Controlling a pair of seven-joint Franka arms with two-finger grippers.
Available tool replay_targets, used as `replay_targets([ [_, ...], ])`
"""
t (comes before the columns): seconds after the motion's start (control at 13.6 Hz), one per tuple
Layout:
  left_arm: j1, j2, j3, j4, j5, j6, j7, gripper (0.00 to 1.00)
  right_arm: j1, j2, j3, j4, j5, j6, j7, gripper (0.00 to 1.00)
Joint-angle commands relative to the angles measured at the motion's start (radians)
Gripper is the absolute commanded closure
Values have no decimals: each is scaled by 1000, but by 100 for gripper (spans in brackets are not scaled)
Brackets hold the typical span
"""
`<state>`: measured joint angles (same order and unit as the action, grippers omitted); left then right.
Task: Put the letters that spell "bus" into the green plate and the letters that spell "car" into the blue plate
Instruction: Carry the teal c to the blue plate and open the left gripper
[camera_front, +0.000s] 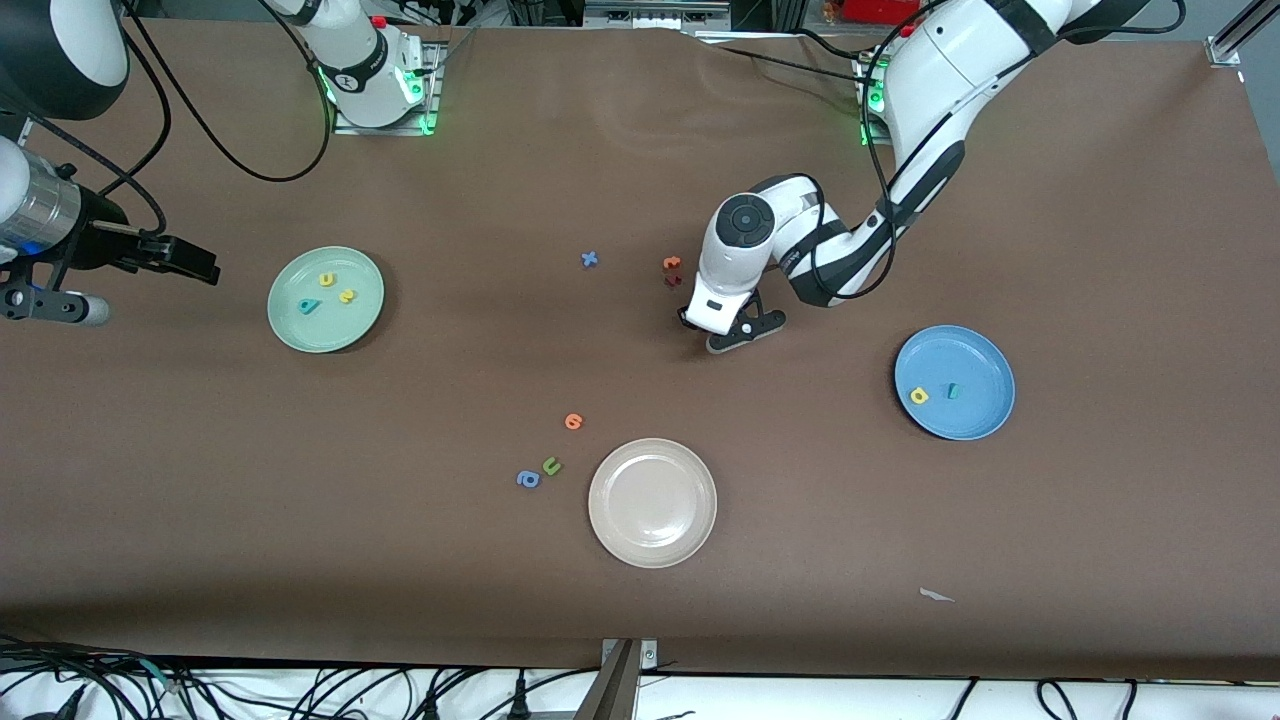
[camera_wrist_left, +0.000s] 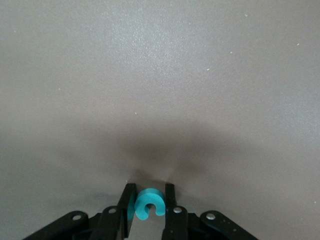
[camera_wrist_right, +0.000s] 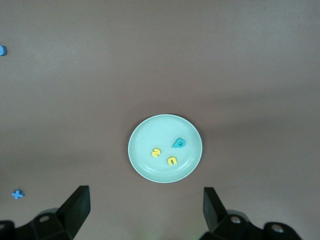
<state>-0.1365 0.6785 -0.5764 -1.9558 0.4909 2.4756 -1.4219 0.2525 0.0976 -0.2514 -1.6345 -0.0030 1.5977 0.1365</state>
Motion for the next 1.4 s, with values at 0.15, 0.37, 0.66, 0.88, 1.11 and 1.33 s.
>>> replay_targets([
  [0.15, 0, 10, 3, 25, 34, -15, 0, 79, -1, 7, 1, 13, -3, -7, -6, 0],
  [0.37, 34, 4, 0, 102, 12, -177, 59, 81, 1, 7, 1, 13, -3, -7, -6, 0],
  [0.66, 164, -14, -5, 250, -118, -478, 407, 81, 1, 7, 1, 13, -2, -7, -5, 0],
  [0.88, 273, -17, -6, 288, -118, -590, 619, 80, 1, 7, 1, 13, 0, -5, -5, 0],
  [1.11, 366, -30, -6, 288, -117, -612, 788, 80, 1, 7, 1, 9, 1, -4, -3, 0],
  [1.33, 440, -31, -2, 282, -112, -623, 940, 80, 1, 7, 1, 8, 1, -4, -3, 0],
])
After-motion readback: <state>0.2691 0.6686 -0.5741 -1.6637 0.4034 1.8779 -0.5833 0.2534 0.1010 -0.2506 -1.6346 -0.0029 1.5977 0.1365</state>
